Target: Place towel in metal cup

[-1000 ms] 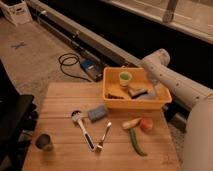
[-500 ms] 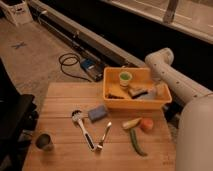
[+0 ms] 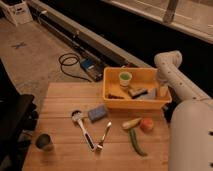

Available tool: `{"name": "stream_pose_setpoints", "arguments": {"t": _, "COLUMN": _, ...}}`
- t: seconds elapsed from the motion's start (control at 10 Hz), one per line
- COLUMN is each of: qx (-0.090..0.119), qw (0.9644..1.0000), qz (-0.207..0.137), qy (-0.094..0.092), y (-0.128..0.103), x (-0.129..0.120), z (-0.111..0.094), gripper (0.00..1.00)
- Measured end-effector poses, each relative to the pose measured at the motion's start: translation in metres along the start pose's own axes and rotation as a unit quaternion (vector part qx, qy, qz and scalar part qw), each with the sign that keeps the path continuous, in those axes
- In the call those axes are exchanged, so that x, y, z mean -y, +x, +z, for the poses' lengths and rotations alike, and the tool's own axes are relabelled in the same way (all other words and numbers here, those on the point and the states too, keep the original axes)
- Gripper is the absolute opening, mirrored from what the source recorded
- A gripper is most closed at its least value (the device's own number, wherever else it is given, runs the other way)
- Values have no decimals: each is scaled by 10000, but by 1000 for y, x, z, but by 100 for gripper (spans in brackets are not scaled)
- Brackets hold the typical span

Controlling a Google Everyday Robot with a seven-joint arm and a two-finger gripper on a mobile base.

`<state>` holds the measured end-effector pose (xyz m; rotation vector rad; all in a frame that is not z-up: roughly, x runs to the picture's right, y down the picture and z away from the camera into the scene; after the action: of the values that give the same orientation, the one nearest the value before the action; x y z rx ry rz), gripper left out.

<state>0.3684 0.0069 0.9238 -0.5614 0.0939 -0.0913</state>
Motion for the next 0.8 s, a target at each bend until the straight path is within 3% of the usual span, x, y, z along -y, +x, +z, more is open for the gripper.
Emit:
{"name": "stream_pose_setpoints", "arguments": {"t": 0.4, "qx": 505, "qw": 9978, "qz": 24, "qy": -432, "y": -10, "x": -18, "z": 37, "gripper": 80}}
{"name": "stream_pose_setpoints", "arguments": {"t": 0.8, "qx": 732, "qw": 9926, "qz": -229, "qy": -939, "y": -26, "x": -34, "z": 67, "gripper": 76}}
